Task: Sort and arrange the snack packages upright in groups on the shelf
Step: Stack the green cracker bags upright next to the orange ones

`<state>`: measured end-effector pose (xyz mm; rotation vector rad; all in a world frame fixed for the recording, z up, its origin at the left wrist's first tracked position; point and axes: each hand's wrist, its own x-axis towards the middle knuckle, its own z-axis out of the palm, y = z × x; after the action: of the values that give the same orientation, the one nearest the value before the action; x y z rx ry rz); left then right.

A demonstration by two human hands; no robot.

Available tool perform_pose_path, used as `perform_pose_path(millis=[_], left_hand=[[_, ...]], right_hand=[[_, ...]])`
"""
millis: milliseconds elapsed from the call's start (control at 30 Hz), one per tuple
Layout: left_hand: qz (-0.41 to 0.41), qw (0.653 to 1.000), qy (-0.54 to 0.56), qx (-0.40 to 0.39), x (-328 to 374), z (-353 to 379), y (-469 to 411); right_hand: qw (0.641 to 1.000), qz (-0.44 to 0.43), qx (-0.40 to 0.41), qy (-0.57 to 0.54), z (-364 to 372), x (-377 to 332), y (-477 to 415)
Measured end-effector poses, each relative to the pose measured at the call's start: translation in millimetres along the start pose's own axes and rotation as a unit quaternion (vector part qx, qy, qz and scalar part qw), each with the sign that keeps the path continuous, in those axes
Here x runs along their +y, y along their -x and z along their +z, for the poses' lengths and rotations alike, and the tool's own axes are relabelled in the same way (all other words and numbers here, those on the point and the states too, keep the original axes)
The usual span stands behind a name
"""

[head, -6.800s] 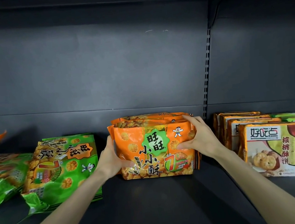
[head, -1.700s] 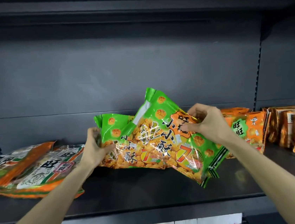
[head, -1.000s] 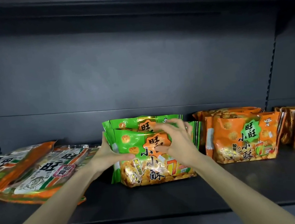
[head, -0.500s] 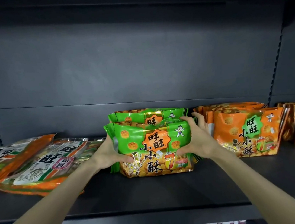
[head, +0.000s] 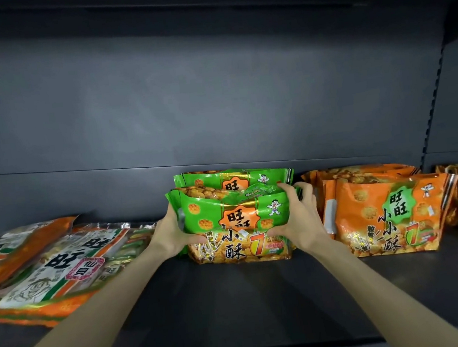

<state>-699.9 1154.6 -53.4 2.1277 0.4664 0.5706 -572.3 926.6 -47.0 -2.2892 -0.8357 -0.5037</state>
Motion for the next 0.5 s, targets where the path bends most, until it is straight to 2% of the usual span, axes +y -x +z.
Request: perform_pose_path(millis=[133, 200, 333, 500], left_hand=[[0.024, 0.999, 0.005, 0.042, -0.1, 5.5, -7.3], [0.062, 0.996, -0.003, 0.069, 1.4, 7.3, -6.7], [0.154, 0.977, -0.112, 0.092, 3.2, 5.5, -4.3], [0.109, 0.982, -0.139, 0.068, 8.3, 1.4, -6.0]], right_hand=[[1.0, 0.005, 0.008, 0.012, 4.2, 1.9, -10.4], [1.0, 0.006, 0.011, 0.027, 4.8, 3.0, -14.6], [0.997, 0.008, -0.006, 0.08, 3.1, 3.4, -20.2], [0.994, 0.002, -0.014, 0.112, 2.1, 3.2, -19.3]])
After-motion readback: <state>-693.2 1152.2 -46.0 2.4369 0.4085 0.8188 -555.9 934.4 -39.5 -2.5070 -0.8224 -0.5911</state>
